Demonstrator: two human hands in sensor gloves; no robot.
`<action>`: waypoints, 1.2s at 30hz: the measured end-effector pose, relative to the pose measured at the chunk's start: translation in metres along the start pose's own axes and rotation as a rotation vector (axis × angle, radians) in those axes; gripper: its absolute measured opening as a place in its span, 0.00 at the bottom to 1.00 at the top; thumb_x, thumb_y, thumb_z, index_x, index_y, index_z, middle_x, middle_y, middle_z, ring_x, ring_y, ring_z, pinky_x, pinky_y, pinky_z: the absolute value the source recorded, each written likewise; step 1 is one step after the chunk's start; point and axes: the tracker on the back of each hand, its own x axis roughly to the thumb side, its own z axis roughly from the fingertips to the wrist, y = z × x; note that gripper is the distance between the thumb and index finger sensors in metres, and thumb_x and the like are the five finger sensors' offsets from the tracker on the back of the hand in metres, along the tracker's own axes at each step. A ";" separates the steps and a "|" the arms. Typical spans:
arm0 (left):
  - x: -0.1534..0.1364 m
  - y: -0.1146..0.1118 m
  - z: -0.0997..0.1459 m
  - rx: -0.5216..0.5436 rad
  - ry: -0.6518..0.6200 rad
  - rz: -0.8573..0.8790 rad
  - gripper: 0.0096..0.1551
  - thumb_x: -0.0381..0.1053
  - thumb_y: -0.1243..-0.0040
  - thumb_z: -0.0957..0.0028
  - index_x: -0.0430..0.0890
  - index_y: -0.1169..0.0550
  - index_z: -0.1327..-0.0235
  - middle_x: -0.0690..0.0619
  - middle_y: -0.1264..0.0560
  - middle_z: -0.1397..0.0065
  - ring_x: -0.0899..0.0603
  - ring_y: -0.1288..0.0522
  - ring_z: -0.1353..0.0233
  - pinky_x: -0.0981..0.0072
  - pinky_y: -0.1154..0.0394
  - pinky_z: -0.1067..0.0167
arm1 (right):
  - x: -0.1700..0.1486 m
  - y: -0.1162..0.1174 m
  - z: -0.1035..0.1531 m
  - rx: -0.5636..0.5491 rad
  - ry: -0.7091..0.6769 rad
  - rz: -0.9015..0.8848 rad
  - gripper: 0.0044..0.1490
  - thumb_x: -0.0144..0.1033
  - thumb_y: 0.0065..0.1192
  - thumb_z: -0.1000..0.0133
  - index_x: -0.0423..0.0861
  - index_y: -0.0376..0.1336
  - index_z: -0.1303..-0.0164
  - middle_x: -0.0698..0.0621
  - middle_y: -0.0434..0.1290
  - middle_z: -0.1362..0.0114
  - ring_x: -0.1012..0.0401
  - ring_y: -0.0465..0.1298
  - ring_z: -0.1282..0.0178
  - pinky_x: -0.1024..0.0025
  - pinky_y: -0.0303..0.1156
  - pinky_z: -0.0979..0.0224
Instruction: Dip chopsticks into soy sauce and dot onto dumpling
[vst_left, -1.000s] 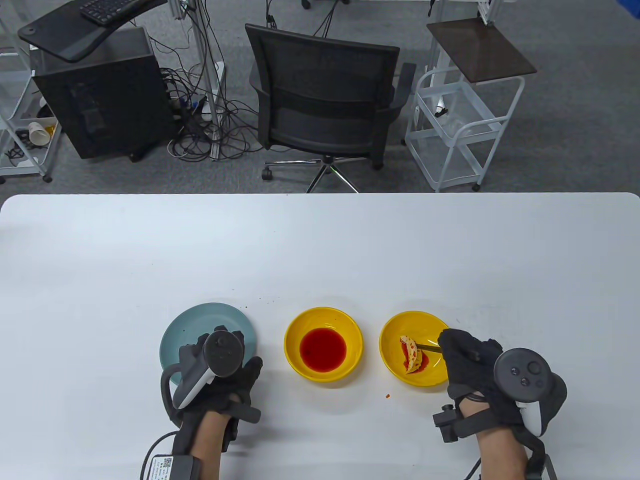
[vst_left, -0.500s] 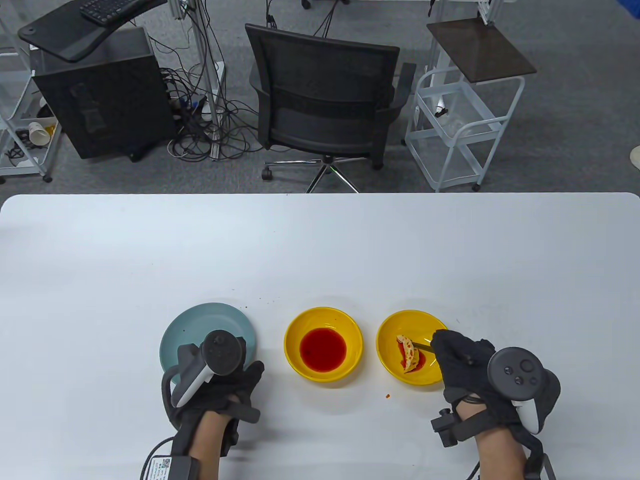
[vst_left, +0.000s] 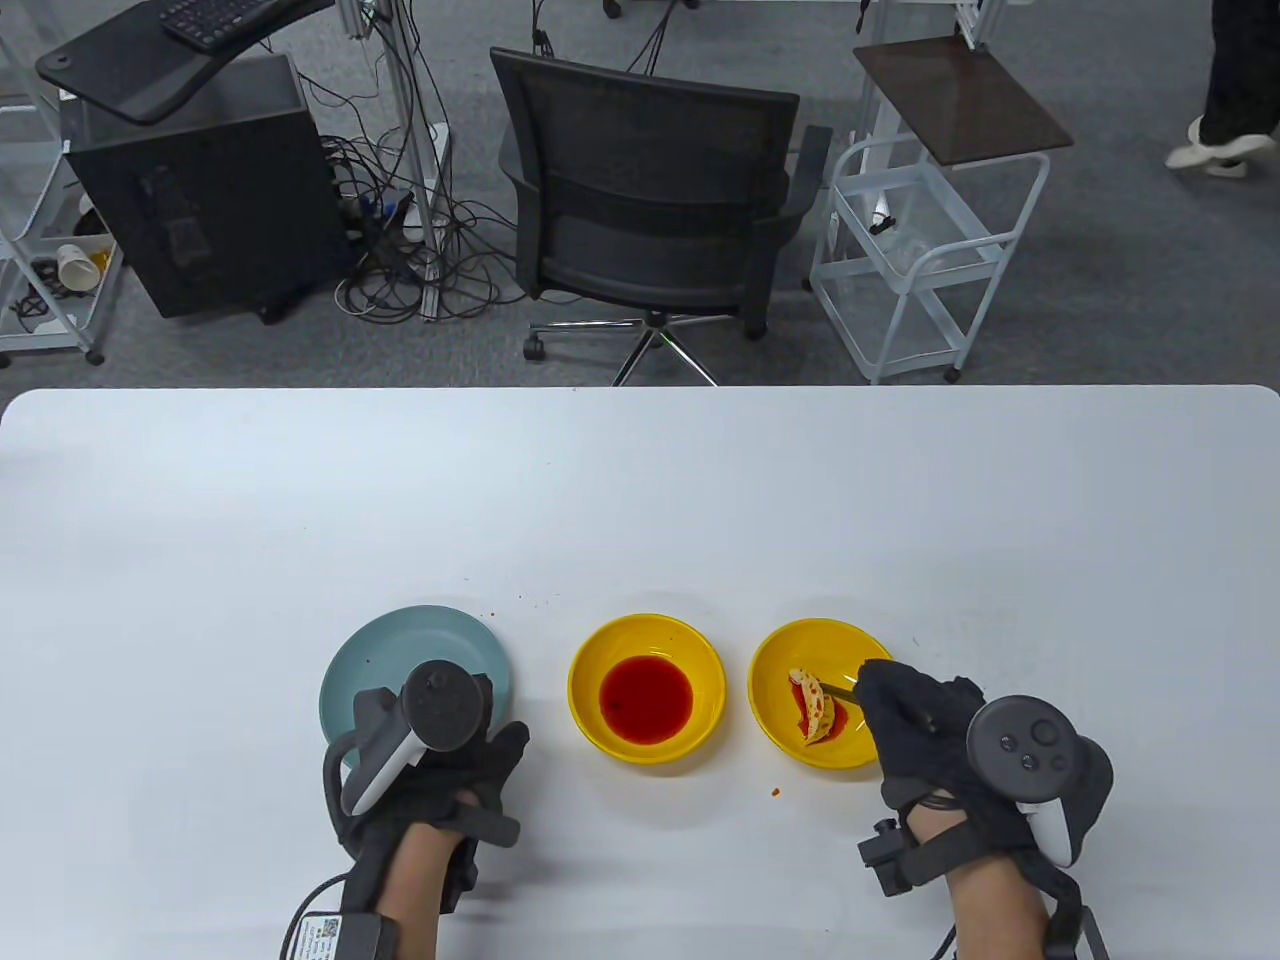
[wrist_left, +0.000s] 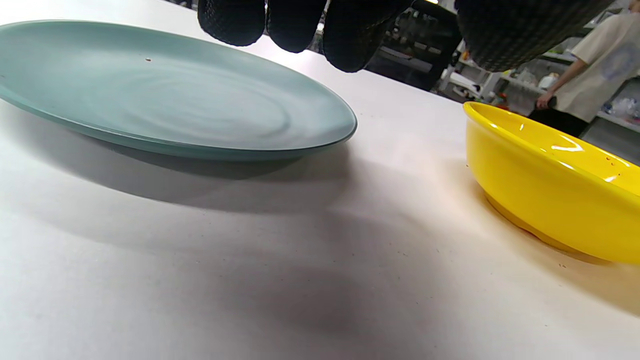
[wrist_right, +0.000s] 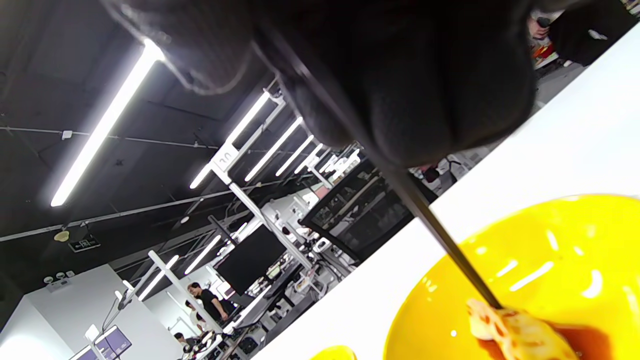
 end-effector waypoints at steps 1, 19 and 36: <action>0.000 0.000 0.000 0.001 0.002 -0.001 0.47 0.71 0.45 0.49 0.47 0.34 0.21 0.46 0.44 0.15 0.28 0.41 0.18 0.25 0.50 0.28 | 0.000 0.000 0.000 -0.001 -0.001 0.000 0.37 0.55 0.59 0.50 0.39 0.73 0.45 0.36 0.83 0.47 0.37 0.80 0.47 0.24 0.54 0.27; 0.000 -0.001 0.000 -0.017 0.010 -0.001 0.47 0.71 0.45 0.48 0.47 0.34 0.20 0.46 0.44 0.15 0.29 0.41 0.18 0.25 0.50 0.28 | 0.013 0.006 0.005 -0.008 -0.094 -0.007 0.36 0.55 0.58 0.49 0.39 0.73 0.45 0.37 0.83 0.47 0.38 0.80 0.47 0.24 0.54 0.27; -0.001 -0.001 0.000 -0.008 0.012 -0.005 0.47 0.71 0.45 0.48 0.47 0.34 0.20 0.46 0.44 0.15 0.28 0.41 0.18 0.25 0.50 0.28 | 0.023 0.007 0.010 -0.029 -0.189 -0.045 0.36 0.55 0.58 0.49 0.40 0.73 0.44 0.38 0.83 0.46 0.38 0.80 0.46 0.24 0.54 0.27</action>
